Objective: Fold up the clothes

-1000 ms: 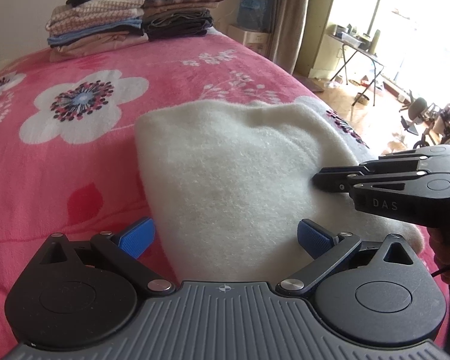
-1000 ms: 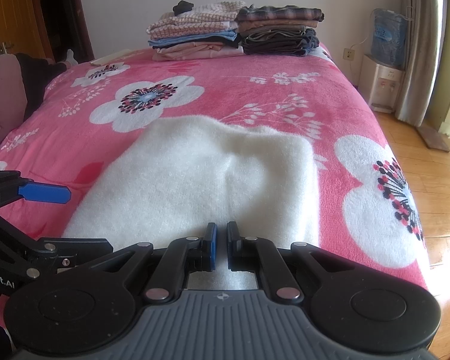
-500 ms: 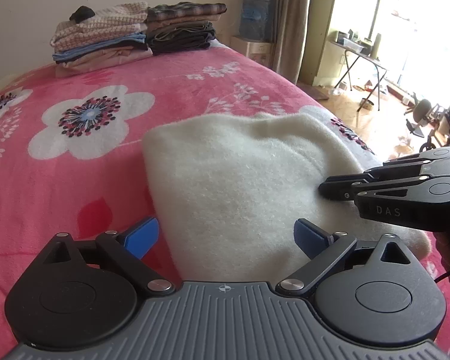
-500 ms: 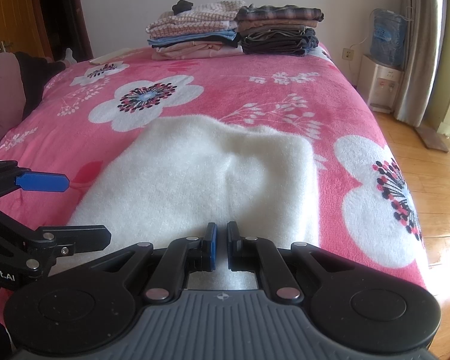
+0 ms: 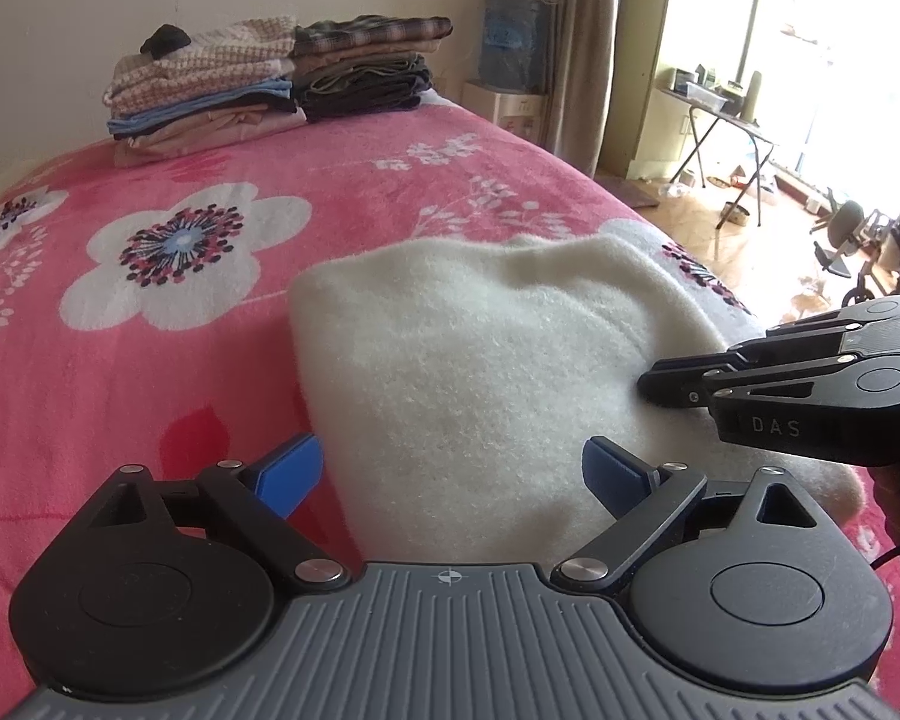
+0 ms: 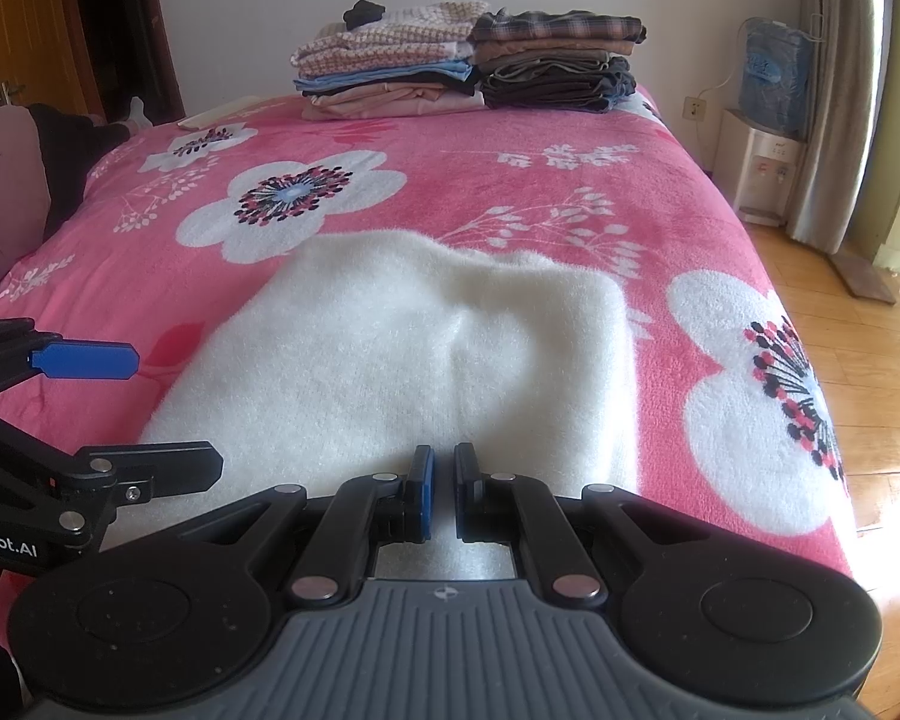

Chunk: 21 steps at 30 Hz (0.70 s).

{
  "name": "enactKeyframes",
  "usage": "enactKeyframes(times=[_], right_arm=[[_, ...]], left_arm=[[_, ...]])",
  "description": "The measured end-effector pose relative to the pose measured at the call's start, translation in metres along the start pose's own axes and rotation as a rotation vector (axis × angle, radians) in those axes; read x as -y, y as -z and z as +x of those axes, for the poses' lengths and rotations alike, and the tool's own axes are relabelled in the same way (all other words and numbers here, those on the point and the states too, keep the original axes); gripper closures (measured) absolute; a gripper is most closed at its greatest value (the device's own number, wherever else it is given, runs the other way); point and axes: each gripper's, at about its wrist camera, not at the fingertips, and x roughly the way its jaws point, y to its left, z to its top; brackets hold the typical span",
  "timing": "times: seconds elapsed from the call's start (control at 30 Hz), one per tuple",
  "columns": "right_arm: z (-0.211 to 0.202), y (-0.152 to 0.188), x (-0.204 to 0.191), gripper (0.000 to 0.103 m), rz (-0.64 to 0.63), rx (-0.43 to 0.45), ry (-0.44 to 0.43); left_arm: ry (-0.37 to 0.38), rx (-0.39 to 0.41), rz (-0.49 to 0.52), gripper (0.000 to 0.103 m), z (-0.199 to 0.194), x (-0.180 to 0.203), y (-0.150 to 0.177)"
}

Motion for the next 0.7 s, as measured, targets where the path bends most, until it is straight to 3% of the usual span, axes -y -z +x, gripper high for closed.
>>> enactKeyframes(times=[0.2, 0.47, 0.6, 0.7], right_arm=[[0.0, 0.0, -0.002, 0.097, 0.004, -0.002, 0.006], [-0.014, -0.013, -0.009, 0.096, -0.006, -0.044, 0.04], [-0.045, -0.01, -0.021, 0.096, -0.038, -0.014, -0.021], [-0.042, 0.006, -0.024, 0.094, -0.062, -0.07, -0.027]], left_arm=[[0.013, -0.038, -0.008, 0.019, 0.008, 0.004, 0.0], [-0.012, -0.11, -0.019, 0.019, 0.017, 0.008, -0.007], [-0.032, -0.136, -0.008, 0.019, 0.018, 0.012, -0.009], [-0.042, -0.166, -0.001, 0.019, 0.021, 0.016, -0.012]])
